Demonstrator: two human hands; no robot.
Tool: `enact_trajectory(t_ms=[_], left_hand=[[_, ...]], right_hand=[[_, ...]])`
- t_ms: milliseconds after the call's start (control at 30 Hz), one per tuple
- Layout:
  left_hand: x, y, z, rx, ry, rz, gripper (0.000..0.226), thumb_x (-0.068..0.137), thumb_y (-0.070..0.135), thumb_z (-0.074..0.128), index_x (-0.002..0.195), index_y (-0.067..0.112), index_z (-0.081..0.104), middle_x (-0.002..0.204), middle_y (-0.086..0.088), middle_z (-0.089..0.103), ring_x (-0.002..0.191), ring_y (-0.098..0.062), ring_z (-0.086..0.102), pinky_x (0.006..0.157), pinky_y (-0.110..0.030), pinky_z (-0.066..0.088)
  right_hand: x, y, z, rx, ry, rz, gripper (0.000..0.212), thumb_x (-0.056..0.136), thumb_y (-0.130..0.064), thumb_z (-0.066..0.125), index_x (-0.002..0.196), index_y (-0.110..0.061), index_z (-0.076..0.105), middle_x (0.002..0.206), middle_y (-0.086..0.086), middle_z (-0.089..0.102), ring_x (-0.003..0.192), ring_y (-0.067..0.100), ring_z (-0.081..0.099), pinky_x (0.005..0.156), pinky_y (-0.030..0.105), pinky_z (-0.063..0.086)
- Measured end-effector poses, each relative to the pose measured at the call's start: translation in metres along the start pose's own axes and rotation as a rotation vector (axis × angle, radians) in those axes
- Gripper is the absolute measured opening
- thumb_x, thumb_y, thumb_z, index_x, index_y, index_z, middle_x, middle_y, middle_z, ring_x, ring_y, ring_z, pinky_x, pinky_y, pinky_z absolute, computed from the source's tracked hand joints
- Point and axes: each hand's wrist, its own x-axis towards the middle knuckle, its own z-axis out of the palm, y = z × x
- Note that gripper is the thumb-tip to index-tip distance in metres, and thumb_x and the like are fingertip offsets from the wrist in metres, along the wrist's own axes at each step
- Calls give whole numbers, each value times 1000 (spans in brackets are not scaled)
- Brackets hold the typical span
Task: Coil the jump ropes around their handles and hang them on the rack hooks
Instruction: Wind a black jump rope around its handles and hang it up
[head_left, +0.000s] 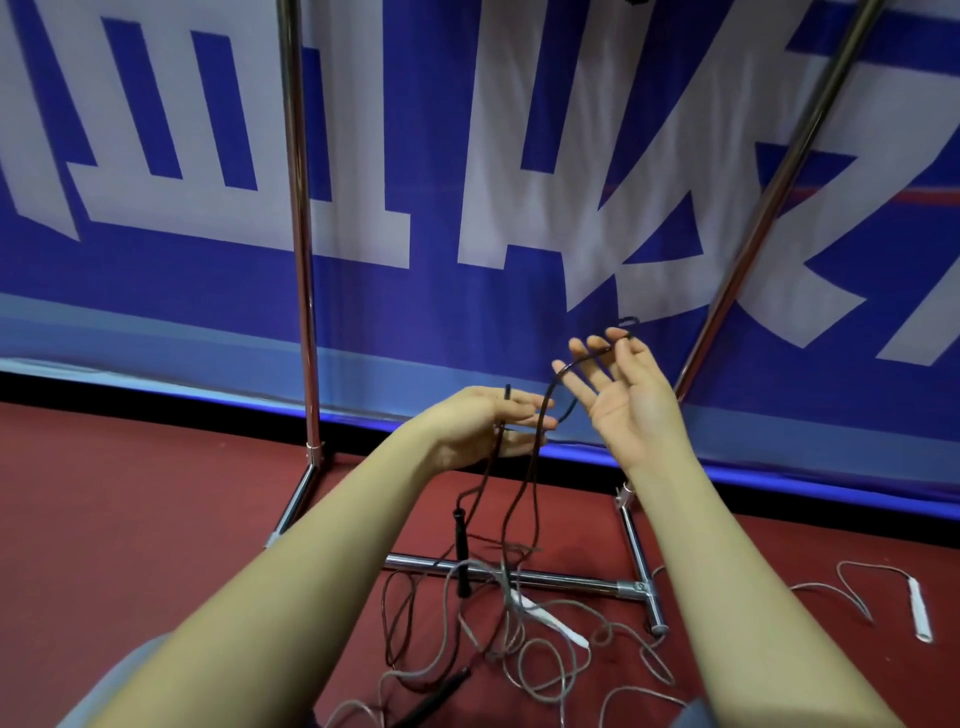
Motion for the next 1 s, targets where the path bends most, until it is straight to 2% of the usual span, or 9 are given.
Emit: enact_trajectory(t_ms=[100,233,433,533,633,733,833,900,1000], left_hand=[[-2,3,4,36,-36,53,16,93,-1,55,104,4,65,86,-8,73,76,-16,71,68,-22,56],[-1,5,4,85,25,121,12,90,0,59,93,8,68,77,-3,73,72,-14,71,69,-25,58],[2,21,-1,-268,225,309,12,91,1,58,92,10,65,72,-1,72,69,-15,71,78,-32,56],[2,27,-4,-423,276,370,13,94,1,54,92,10,63,70,1,71,68,-14,71,76,-31,56],[0,29,-9,-496,323,406,11,93,0,55,96,9,62,77,-3,70,70,-16,71,75,-31,57],[2,29,-15,-526,363,420,10,92,0,57,96,8,61,77,-4,70,68,-16,71,69,-30,59],[5,24,-15,-490,336,392,7,93,3,57,95,8,62,76,-4,69,70,-15,70,65,-28,60],[7,20,-15,-484,321,344,7,95,8,56,92,7,61,81,-8,67,75,-19,69,63,-29,60],[8,15,-16,-367,293,205,19,99,18,51,91,5,62,87,-11,65,81,-21,65,61,-29,60]], right_hand=[[1,-2,0,97,17,-26,20,103,-13,37,90,-11,52,76,4,66,81,20,71,67,39,59],[5,-3,-9,88,59,8,20,103,-16,38,92,-12,55,85,6,69,83,19,72,68,38,60],[3,11,-20,-303,22,330,24,100,-25,46,104,-7,62,96,8,73,92,23,69,67,34,59],[-1,15,-19,-487,-105,432,27,100,-26,47,107,-8,64,105,9,72,97,24,69,83,38,55],[-7,17,-17,-628,-254,489,22,98,-21,48,106,-10,66,98,6,73,91,19,70,94,40,49],[-10,19,-14,-783,-314,469,15,96,-13,53,100,-11,67,85,0,72,82,13,69,94,35,48],[-10,19,-12,-974,-240,363,13,96,-11,55,90,-12,67,76,-1,70,71,11,68,82,31,50],[-9,18,-11,-901,-142,292,16,96,-9,54,86,-11,66,75,2,67,67,12,66,78,32,53],[-5,9,-11,-599,-27,177,17,97,-6,49,89,-7,64,71,3,64,65,15,65,68,33,58]])
